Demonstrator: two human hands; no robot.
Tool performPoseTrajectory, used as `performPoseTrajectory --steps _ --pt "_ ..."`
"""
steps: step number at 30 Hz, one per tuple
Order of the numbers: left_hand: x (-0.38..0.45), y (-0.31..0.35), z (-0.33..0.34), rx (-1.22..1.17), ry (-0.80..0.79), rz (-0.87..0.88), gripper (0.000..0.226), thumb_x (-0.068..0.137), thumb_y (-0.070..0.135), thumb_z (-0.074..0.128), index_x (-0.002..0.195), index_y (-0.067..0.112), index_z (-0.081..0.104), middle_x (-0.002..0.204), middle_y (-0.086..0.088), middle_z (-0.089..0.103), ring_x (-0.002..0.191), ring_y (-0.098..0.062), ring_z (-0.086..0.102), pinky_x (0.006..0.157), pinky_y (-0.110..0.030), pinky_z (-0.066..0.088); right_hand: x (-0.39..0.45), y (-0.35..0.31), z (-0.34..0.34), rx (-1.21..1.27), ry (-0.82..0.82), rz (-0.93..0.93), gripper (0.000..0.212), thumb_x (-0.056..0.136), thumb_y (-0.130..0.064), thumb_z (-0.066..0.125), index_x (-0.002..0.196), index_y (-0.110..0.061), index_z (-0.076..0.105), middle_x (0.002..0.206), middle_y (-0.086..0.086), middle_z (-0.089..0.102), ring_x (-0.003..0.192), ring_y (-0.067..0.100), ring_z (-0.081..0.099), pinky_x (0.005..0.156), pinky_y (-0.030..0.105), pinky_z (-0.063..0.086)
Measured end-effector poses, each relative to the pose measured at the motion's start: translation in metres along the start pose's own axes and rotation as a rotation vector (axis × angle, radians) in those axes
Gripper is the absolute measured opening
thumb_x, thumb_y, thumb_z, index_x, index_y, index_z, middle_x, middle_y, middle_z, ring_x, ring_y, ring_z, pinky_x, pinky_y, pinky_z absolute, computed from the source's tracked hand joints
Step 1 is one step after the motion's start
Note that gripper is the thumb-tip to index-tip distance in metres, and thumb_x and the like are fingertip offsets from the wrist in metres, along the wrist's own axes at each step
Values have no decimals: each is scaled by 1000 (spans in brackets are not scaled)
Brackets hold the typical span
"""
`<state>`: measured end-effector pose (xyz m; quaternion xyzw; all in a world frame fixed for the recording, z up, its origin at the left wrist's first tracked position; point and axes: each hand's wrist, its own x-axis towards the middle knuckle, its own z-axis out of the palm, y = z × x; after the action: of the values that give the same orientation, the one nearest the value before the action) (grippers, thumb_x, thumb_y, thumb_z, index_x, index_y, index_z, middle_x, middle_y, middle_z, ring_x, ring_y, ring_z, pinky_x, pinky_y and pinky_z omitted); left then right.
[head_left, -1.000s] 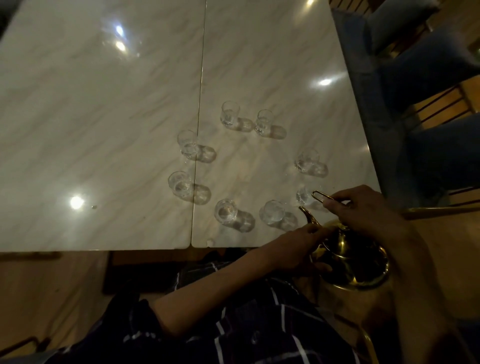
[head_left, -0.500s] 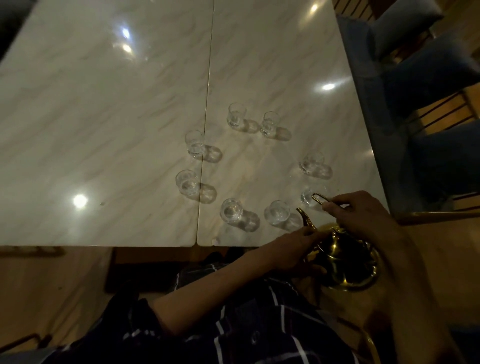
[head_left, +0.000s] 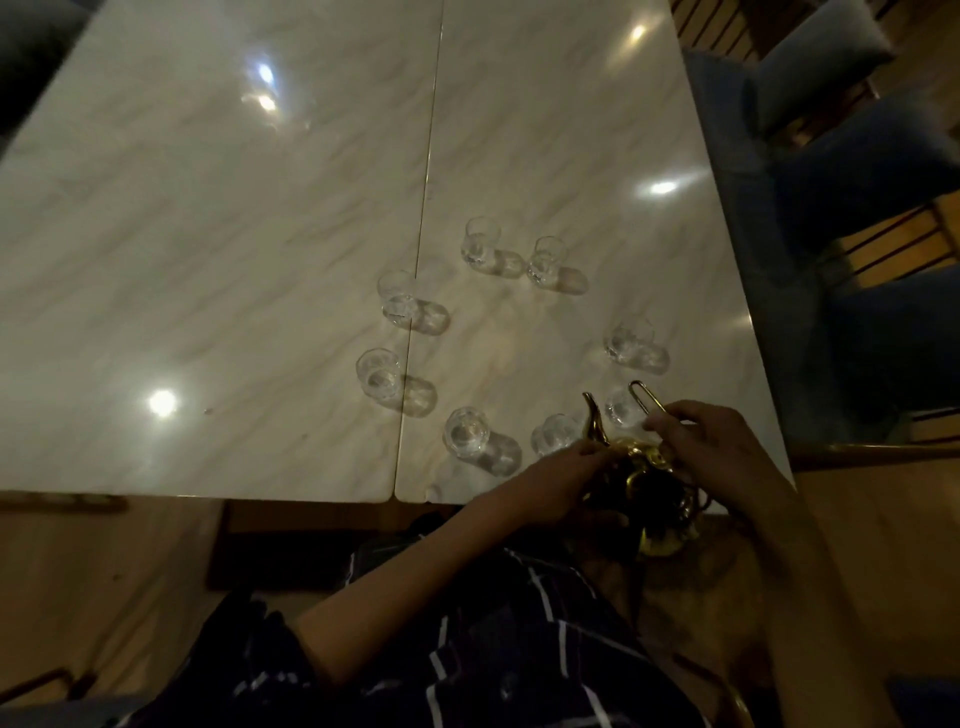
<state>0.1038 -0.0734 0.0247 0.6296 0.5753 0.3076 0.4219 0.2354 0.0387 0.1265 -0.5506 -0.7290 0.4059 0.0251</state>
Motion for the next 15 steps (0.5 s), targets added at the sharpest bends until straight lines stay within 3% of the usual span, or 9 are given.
performPoseTrajectory --steps 4,8,15 --pt "3 -13 -12 12 140 -39 77 89 37 73 154 22 34 149 -15 44 132 -30 47 107 -43 44 8 -19 7 106 21 -53 17 96 -24 58 91 -15 72 67 5 65 57 13 59 60 32 50" --pt "4 -25 -27 -12 321 -113 75 87 41 72 152 27 36 152 -9 41 137 -28 42 109 -49 42 23 -43 17 214 6 -114 13 98 -20 56 95 -22 69 72 3 68 48 4 57 48 18 49" --pt "3 -40 -60 -4 511 -215 85 80 36 78 153 26 35 154 -7 37 138 -25 40 111 -43 40 57 -77 39 415 -82 -142 20 95 -6 53 108 -11 68 71 4 69 55 12 60 61 26 52"
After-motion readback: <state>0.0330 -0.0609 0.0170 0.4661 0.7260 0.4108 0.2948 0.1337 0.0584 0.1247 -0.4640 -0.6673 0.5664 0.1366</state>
